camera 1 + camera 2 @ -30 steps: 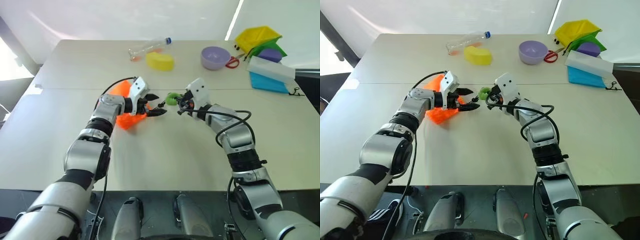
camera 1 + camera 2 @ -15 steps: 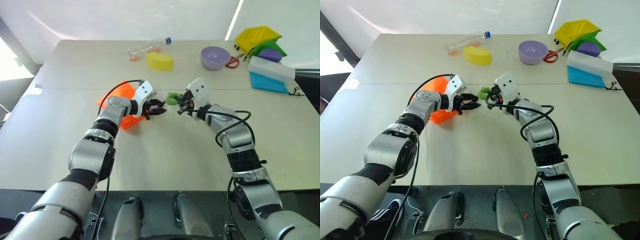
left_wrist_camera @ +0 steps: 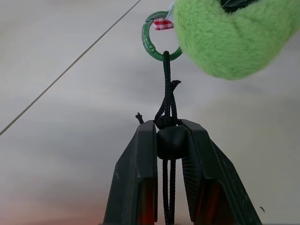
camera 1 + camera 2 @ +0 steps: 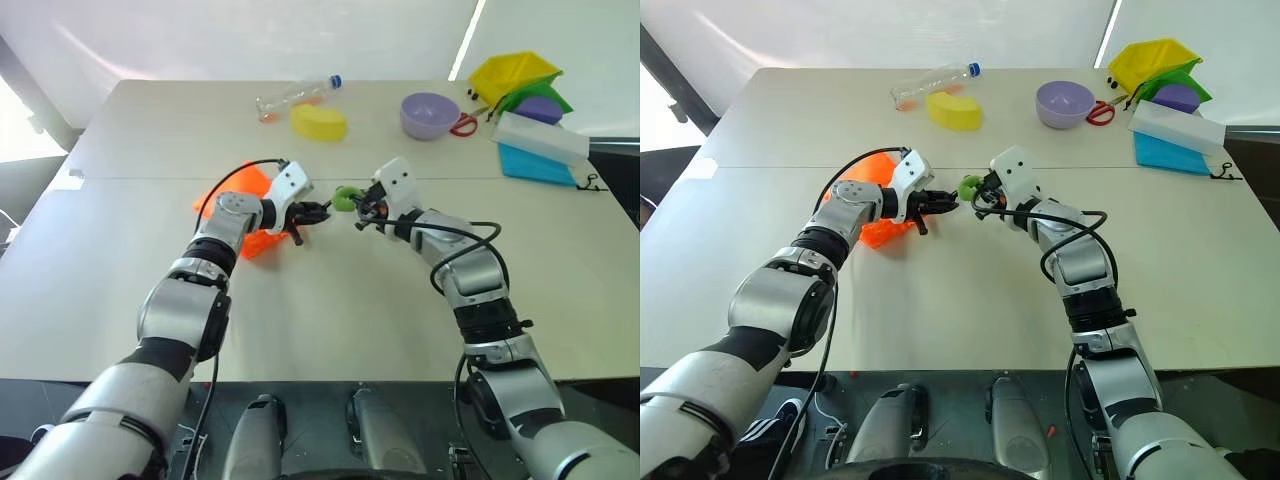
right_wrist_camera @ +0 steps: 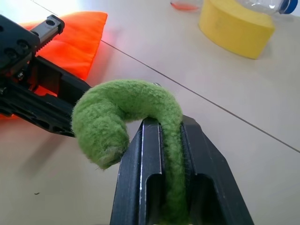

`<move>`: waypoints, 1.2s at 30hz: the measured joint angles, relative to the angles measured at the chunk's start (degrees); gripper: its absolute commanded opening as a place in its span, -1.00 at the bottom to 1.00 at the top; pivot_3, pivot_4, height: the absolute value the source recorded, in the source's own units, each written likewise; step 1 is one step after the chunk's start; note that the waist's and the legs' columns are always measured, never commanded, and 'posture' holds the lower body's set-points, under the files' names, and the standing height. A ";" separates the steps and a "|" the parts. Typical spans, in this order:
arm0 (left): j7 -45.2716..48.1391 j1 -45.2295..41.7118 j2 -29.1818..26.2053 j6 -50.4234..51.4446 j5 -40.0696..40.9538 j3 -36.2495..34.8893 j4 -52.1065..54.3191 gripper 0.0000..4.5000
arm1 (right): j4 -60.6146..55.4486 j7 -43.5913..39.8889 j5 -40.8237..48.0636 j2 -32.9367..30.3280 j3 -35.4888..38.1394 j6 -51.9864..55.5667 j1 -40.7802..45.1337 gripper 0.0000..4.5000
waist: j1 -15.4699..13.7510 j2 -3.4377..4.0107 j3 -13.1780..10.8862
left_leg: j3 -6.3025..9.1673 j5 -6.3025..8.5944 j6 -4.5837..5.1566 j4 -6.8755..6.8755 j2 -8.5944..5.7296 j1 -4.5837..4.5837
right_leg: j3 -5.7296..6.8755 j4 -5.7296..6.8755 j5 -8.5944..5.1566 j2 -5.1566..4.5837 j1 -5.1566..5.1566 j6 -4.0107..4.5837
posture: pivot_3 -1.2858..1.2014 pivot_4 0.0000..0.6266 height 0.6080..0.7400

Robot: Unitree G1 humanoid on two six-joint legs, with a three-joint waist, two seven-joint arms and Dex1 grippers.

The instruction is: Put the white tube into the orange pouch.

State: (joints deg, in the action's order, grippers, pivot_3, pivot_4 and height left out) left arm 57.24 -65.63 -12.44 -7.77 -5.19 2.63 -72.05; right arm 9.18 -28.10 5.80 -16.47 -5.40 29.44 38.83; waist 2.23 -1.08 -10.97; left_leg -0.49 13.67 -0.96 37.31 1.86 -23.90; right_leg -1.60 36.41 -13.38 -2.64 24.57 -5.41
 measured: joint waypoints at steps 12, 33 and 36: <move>13.88 -0.22 -4.67 8.58 5.23 -3.40 0.70 -0.85 | 1.05 0.86 -1.00 0.87 -0.39 -0.02 1.58 -1.00 | 0.21 0.00 0.00 | 0.03 0.00 0.00 0.00 0.00 0.01 | 0.02 0.02 0.00 0.01 0.00 0.00 | 0.03 -0.52 1.00; 19.72 4.28 -9.96 4.81 2.92 1.35 7.73 -0.85 | 4.65 0.70 -1.04 -0.64 -0.61 -2.55 1.99 -1.00 | 0.16 0.00 0.00 | 0.03 0.00 0.00 0.00 0.01 0.00 | 0.02 0.03 0.00 0.00 0.00 0.00 | 0.03 -0.52 1.00; 19.97 4.69 -12.36 4.38 2.33 2.23 8.21 -0.85 | 5.42 0.70 -1.05 -2.27 -0.26 -2.90 1.98 -1.00 | 0.23 0.00 0.00 | 0.03 0.00 0.00 0.00 0.01 0.01 | 0.01 0.03 0.00 0.00 0.00 0.00 | 0.03 -0.52 1.00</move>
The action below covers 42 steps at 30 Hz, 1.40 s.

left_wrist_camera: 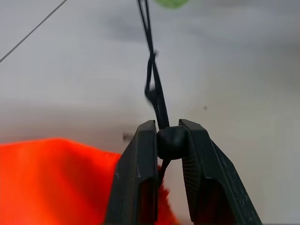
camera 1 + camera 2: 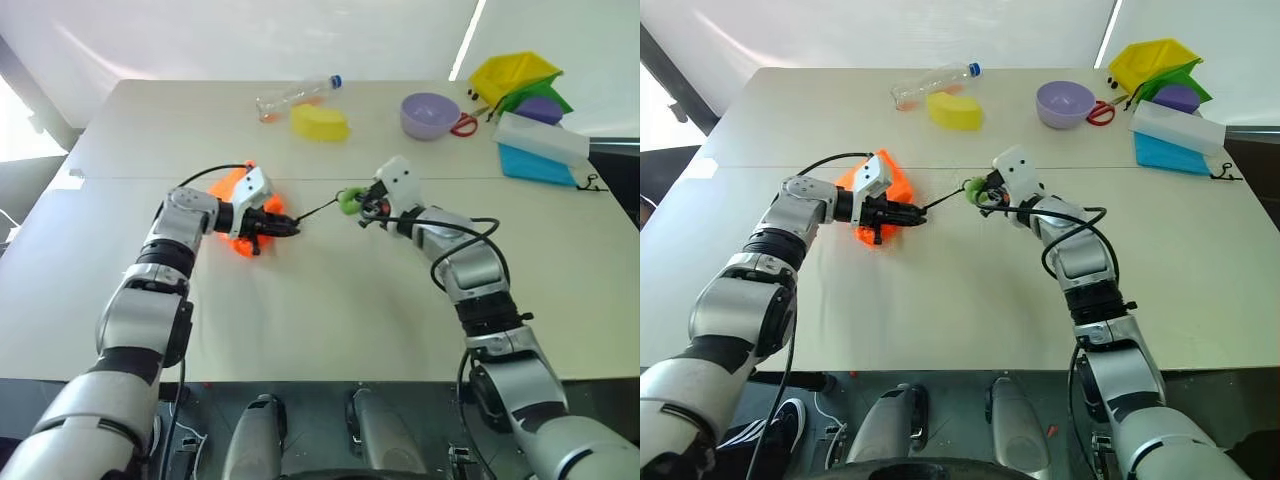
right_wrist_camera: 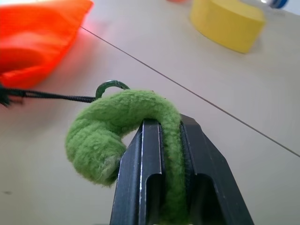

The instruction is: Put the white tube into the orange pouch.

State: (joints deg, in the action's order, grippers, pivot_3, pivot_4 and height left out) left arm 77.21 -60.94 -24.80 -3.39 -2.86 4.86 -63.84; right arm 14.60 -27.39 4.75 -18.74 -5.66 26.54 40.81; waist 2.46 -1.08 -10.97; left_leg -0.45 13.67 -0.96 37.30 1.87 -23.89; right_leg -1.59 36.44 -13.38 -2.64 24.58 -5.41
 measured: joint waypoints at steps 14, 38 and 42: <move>5.13 8.81 -8.73 -3.29 -0.78 4.76 12.91 -0.85 | -0.18 -0.20 0.10 -1.16 -0.02 -0.71 -2.16 -1.00 | -0.03 0.00 0.00 | -0.01 0.00 0.00 0.00 0.02 0.02 | -0.01 0.05 0.00 -0.01 0.01 0.01 | 0.03 -0.52 1.00; 6.59 14.36 -12.88 2.75 6.22 4.96 21.19 -0.08 | -1.01 -2.12 0.84 -2.82 -0.14 -0.66 -3.08 -0.81 | -0.13 0.00 0.00 | -0.01 0.00 0.00 0.19 0.02 0.08 | -0.01 0.36 -0.02 -0.01 0.01 0.02 | 0.03 -0.52 1.00; 5.93 15.97 -10.01 7.04 9.61 3.16 23.46 0.82 | -3.94 -5.09 2.52 -3.71 0.36 1.42 -6.27 0.03 | -0.26 0.00 0.00 | 0.01 0.00 0.00 0.25 0.03 0.07 | -0.01 0.41 -0.02 0.00 0.01 0.02 | 0.03 -0.52 1.00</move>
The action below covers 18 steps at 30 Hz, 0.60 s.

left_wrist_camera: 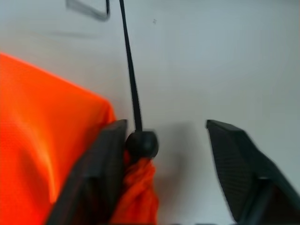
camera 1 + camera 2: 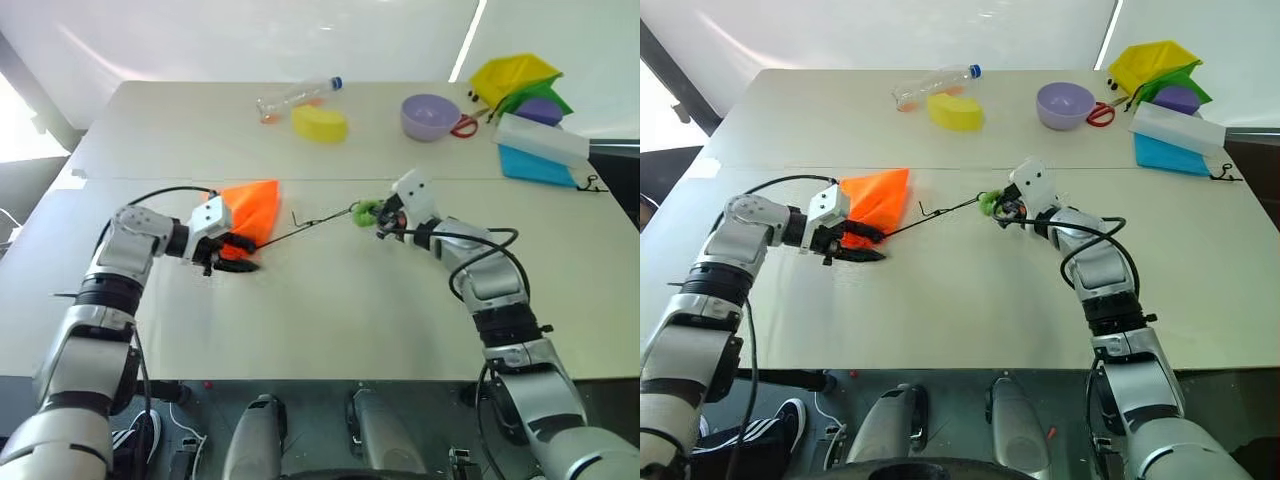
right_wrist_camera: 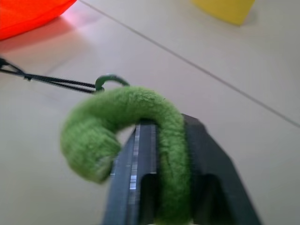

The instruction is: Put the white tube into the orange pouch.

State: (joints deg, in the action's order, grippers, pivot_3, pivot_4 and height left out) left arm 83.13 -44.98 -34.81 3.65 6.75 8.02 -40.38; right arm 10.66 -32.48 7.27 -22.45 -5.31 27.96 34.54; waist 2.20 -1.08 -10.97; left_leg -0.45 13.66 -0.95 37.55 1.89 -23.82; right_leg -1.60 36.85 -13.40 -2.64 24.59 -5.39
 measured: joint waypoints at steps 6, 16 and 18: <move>-0.62 -0.43 -1.15 7.48 6.59 -4.92 9.49 1.00 | -9.19 -7.64 2.74 -5.83 -0.64 4.92 -5.92 0.97 | 0.17 0.00 0.00 | 0.03 0.00 0.00 0.30 0.00 0.01 | 0.00 0.19 -0.01 0.00 -0.03 0.02 | 0.03 -0.52 1.00; -9.34 7.36 -4.10 10.85 10.33 -13.74 13.90 1.00 | -19.60 -19.31 9.25 -16.42 2.76 5.21 -14.61 0.97 | 0.00 0.00 0.00 | 0.03 0.00 0.00 0.44 0.02 0.17 | -0.04 0.21 -0.14 0.00 -0.17 0.25 | 0.03 -0.52 1.00; -11.79 9.76 -4.82 11.27 10.44 -15.24 14.79 1.00 | -19.71 -21.64 10.50 -18.62 3.49 5.86 -16.25 0.97 | -0.11 0.00 0.00 | 0.00 0.00 0.00 0.44 0.01 0.17 | -0.05 0.19 -0.14 -0.02 -0.18 0.26 | 0.03 -0.52 1.00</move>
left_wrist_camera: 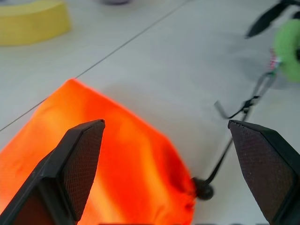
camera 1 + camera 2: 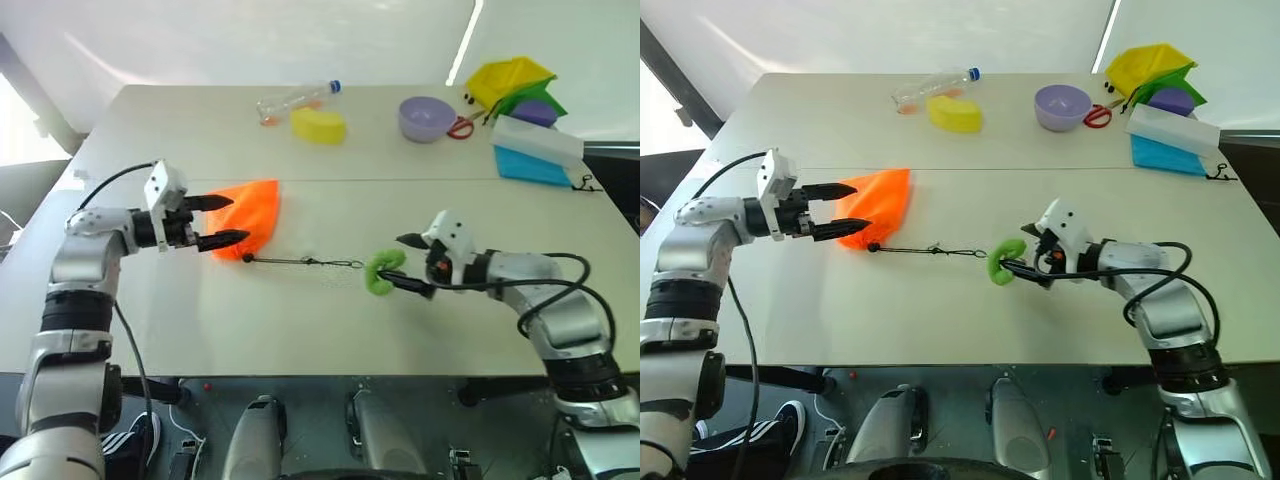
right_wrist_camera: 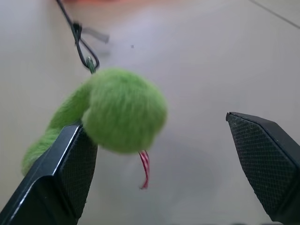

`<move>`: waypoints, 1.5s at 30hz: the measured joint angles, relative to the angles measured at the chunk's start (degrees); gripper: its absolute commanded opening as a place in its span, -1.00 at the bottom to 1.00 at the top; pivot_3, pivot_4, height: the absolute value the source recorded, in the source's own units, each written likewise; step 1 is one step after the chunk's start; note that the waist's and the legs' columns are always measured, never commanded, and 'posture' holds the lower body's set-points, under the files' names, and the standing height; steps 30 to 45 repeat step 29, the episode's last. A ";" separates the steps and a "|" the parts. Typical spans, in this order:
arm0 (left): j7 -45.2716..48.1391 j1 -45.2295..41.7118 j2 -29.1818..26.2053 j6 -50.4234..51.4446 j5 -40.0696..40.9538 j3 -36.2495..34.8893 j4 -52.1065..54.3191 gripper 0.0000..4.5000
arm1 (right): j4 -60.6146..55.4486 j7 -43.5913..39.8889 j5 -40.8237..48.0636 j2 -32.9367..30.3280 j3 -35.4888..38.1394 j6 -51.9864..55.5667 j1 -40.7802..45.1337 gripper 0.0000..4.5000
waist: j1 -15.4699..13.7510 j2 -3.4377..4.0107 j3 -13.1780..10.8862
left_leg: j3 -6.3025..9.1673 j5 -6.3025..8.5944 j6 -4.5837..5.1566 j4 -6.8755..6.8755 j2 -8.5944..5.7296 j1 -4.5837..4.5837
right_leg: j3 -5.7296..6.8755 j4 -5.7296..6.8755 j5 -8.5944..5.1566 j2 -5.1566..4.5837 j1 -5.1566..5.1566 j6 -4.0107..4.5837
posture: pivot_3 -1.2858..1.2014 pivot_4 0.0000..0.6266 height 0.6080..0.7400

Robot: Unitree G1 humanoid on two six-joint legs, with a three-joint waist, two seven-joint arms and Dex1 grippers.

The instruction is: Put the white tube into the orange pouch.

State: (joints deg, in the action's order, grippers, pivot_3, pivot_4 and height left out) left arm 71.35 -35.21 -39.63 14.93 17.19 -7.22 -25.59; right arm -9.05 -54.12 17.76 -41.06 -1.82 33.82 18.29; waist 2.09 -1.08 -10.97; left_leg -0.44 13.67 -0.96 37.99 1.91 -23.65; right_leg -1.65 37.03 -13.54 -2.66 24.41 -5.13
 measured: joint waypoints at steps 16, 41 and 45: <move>-8.63 8.91 -1.74 4.29 5.82 -6.59 9.94 1.00 | -2.39 -0.91 6.34 0.59 6.59 1.40 -0.07 0.97 | -1.14 -0.03 -0.02 | -0.07 0.00 0.00 -0.05 0.01 -0.06 | -0.03 -0.20 0.01 -0.03 0.04 0.05 | 0.03 -0.52 1.00; -15.84 21.19 -3.30 -1.93 5.89 -16.02 5.80 1.00 | -18.12 0.97 8.41 3.44 8.89 -8.23 -18.11 0.97 | -1.33 -0.09 0.01 | -0.29 0.04 -0.08 -0.09 0.28 0.09 | 0.04 -0.35 -0.06 -0.32 -0.04 0.40 | 0.03 -0.52 1.00; -15.84 21.19 -3.30 -1.93 5.89 -16.02 5.80 1.00 | -18.12 0.97 8.41 3.44 8.89 -8.23 -18.11 0.97 | -1.33 -0.09 0.01 | -0.29 0.04 -0.08 -0.09 0.28 0.09 | 0.04 -0.35 -0.06 -0.32 -0.04 0.40 | 0.03 -0.52 1.00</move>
